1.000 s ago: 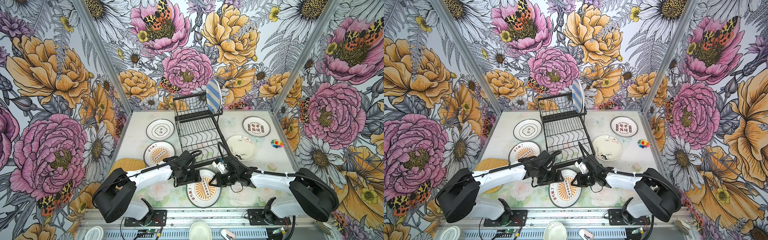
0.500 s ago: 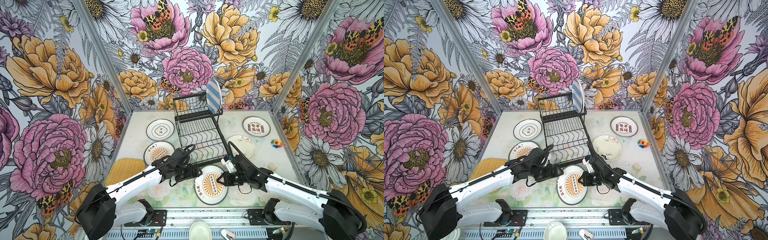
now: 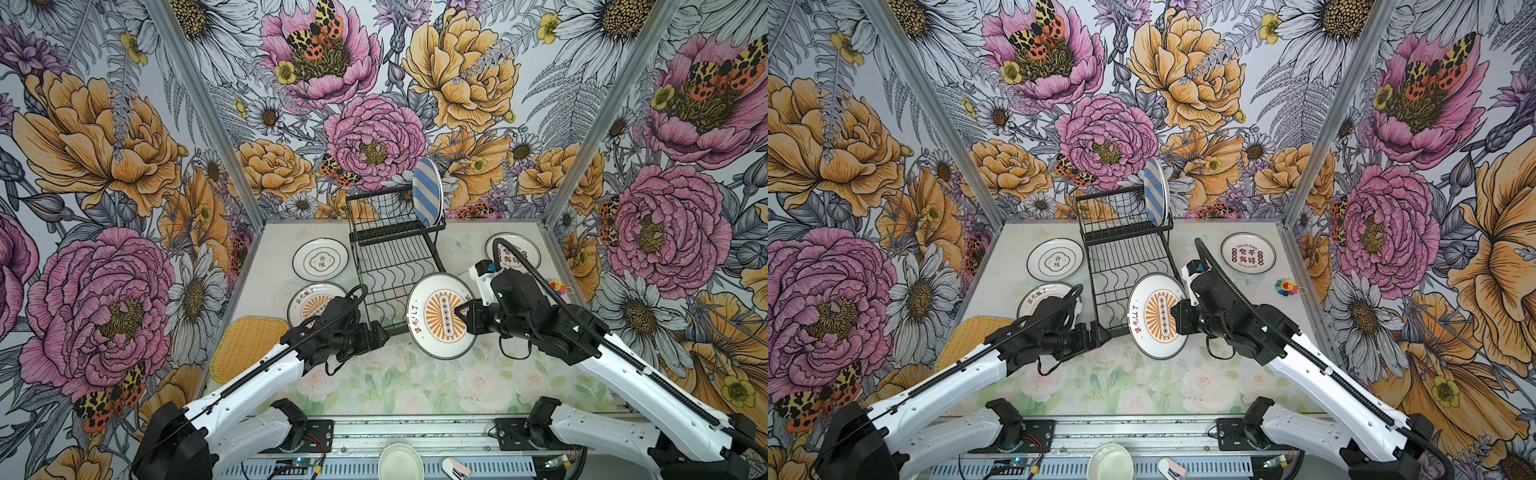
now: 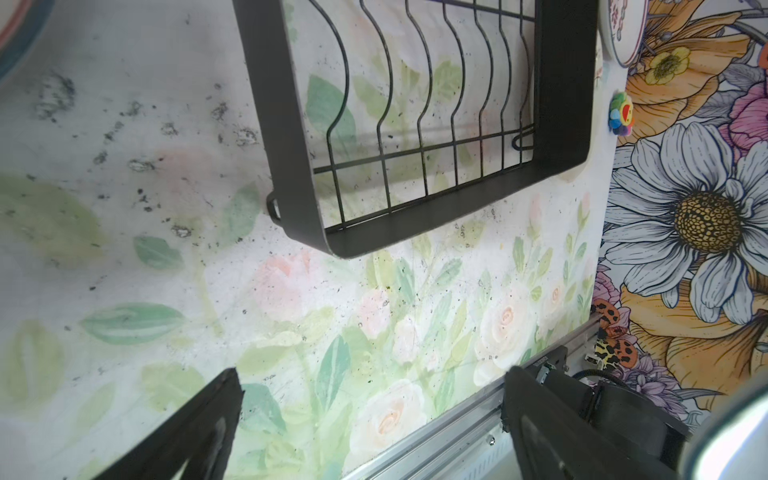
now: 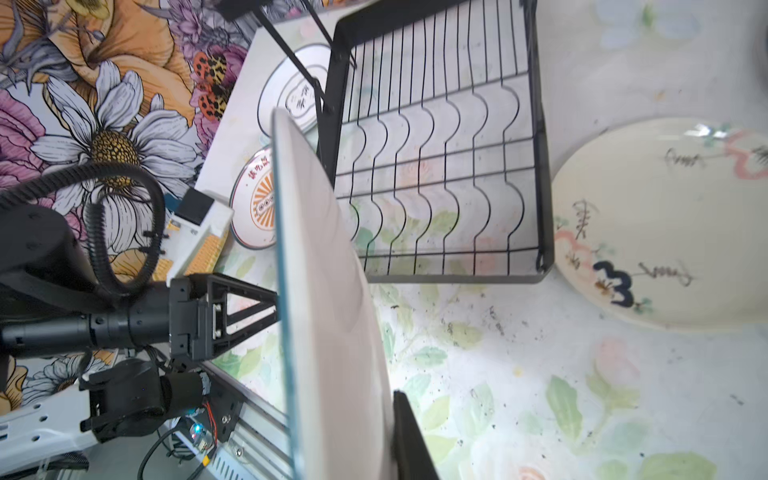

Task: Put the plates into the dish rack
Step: 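Lift the sunburst plate upright with the right gripper while the left gripper draws back, then lower the sunburst plate into the rack slots beside the striped plate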

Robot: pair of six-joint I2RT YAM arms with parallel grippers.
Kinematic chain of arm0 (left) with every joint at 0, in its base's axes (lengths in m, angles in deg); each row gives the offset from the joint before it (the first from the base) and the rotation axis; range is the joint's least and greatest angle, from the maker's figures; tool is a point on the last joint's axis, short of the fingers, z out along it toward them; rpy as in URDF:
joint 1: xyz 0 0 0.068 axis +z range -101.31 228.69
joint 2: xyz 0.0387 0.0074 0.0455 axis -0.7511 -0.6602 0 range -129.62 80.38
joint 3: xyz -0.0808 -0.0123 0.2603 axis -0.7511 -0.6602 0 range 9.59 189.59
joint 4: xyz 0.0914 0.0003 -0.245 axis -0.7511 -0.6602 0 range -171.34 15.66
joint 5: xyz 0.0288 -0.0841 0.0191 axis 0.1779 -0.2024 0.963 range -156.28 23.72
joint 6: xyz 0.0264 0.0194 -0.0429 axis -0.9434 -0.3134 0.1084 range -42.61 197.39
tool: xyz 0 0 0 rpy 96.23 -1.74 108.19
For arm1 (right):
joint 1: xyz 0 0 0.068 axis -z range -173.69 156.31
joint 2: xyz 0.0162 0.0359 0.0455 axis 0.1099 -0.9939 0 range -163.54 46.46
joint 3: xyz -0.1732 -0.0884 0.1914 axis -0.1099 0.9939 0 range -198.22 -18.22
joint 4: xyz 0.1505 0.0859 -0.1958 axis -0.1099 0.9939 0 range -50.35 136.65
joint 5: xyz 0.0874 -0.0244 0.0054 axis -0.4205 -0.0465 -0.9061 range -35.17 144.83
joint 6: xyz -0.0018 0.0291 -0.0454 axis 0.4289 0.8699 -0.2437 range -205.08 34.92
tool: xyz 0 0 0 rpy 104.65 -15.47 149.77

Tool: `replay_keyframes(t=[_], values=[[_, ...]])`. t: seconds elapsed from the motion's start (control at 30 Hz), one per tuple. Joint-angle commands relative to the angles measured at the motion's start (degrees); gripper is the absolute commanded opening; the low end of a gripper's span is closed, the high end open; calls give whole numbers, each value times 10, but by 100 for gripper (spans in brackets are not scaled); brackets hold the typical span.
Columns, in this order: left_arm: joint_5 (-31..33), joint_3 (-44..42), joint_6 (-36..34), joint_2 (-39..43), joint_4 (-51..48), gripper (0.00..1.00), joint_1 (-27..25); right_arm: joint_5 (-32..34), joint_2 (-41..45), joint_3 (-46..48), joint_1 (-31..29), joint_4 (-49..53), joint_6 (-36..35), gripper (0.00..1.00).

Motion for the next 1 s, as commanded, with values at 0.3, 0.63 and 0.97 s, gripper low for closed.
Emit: replay_keyframes(t=[0.3,0.63,0.97], values=[[10,-12,-13,28,-2,99,53,263,-214,-338,-4,12,-172,0],[-5,4,-31,6,7,99,88,339,-339,-464,27,-127,-268,0],[-14,7,-34,-1,7,99,108,354,-444,-539,55,-208,-323,0]])
